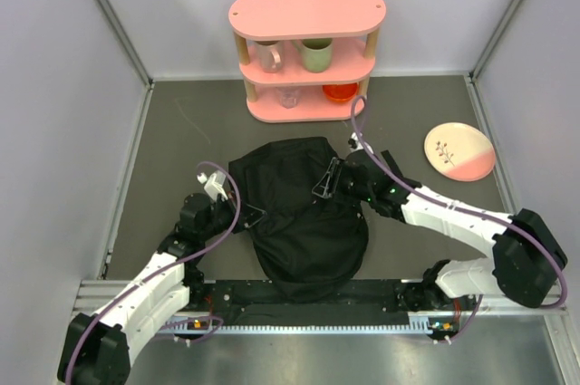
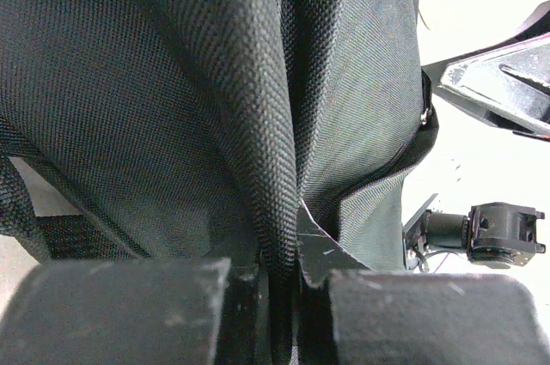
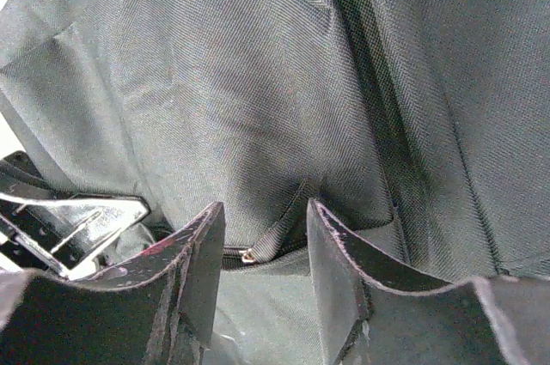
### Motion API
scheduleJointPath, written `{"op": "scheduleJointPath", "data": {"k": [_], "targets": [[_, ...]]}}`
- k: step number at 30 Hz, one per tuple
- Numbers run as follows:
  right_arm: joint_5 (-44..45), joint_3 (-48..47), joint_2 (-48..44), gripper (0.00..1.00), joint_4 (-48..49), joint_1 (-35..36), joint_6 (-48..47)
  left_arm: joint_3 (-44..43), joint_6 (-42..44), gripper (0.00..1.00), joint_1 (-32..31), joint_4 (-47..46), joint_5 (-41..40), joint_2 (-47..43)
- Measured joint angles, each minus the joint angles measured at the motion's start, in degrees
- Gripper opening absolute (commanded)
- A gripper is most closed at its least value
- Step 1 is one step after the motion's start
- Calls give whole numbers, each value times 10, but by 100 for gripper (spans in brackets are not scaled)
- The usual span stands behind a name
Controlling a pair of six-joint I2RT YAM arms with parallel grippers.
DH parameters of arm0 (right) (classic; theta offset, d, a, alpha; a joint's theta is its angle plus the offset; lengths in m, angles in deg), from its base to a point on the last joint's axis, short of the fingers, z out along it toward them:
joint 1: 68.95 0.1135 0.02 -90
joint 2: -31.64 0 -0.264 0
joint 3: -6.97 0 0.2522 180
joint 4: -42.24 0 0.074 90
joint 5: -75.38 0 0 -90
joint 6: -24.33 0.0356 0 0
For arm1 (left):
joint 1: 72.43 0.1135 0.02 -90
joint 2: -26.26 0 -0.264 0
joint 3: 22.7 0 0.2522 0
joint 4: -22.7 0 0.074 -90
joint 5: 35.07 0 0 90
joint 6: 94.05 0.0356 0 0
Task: Pack the student bag
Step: Zip the student bag at the center of the board.
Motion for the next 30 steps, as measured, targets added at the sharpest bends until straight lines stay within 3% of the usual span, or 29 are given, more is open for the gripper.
{"op": "scheduleJointPath", "data": {"k": [21, 28, 30], "targets": [[38, -68, 85, 35, -60, 29, 23, 3, -3, 0, 1, -5, 2, 0], [50, -72, 89, 2, -82, 31, 29, 4, -3, 0, 1, -5, 2, -1], [52, -72, 89, 0, -85, 31, 29, 4, -3, 0, 1, -5, 2, -1]]}}
